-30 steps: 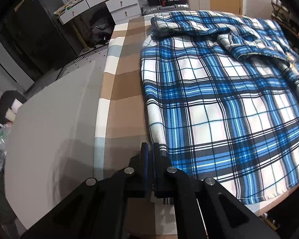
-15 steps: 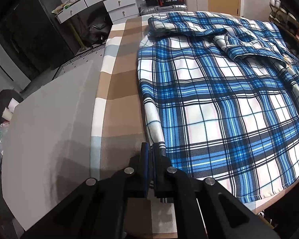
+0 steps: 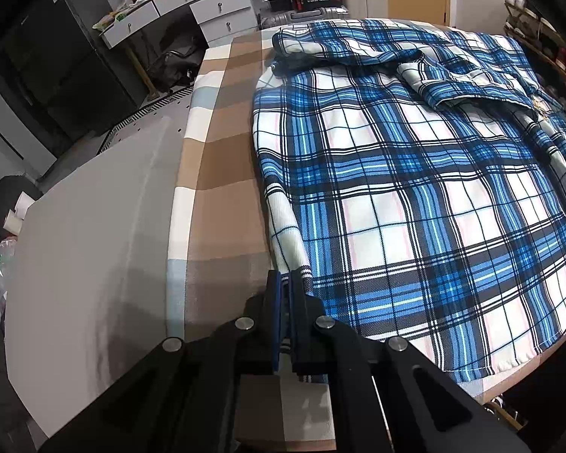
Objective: Fold large clothes
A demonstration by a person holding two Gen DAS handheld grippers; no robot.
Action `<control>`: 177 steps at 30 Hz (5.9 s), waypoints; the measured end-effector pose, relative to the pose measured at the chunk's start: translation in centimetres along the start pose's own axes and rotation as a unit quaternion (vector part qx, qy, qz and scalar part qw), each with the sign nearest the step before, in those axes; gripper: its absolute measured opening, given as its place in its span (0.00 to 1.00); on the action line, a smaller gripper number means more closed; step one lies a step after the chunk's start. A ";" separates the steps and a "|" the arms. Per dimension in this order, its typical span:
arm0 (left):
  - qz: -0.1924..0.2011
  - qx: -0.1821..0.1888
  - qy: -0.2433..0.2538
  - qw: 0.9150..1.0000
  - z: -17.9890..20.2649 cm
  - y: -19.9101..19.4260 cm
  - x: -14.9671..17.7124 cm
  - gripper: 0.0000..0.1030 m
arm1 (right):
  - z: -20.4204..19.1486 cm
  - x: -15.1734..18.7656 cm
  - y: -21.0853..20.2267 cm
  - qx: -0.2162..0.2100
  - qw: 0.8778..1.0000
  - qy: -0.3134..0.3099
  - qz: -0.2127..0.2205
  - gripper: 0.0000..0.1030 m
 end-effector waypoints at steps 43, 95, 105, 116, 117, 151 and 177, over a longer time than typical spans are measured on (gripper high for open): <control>-0.053 0.135 -0.136 0.980 -3.9 1.6 0.3 0.66 | 0.6 3.5 -1.7 -0.180 0.976 0.030 0.120 0.08; -0.136 0.194 -0.072 0.969 -0.6 1.4 -0.2 0.55 | 2.3 6.9 -9.4 -0.256 0.935 0.022 0.244 0.09; -0.134 0.169 0.009 0.976 1.7 -0.2 0.1 0.00 | 1.9 8.0 -9.6 -0.236 0.939 -0.001 0.249 0.08; -0.076 0.363 -0.089 0.924 -2.4 -5.4 -11.7 0.00 | 2.7 0.7 -13.6 -0.304 0.920 0.044 0.244 0.06; -0.067 0.363 -0.095 0.925 -2.7 -5.2 -13.3 0.00 | 2.4 -1.3 -14.3 -0.311 0.919 0.044 0.239 0.06; -0.132 0.232 -0.264 0.927 -11.5 4.7 -23.5 0.72 | 4.1 -26.2 -9.5 -0.225 0.950 0.093 0.195 0.89; -0.181 0.241 -0.152 0.941 -4.6 6.5 -13.8 0.00 | -18.0 -13.8 -0.9 0.005 0.912 -0.345 0.221 0.24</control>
Point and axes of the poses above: each gripper's, at about its wrist camera, not at the fingertips, and y roughly the way its jaws point, z to its right, x to its underside, the point moved 1 cm from there along y, roughly the way its jaws point, and after that the axes turned 3 degrees about -z, right-handed, at the moved point
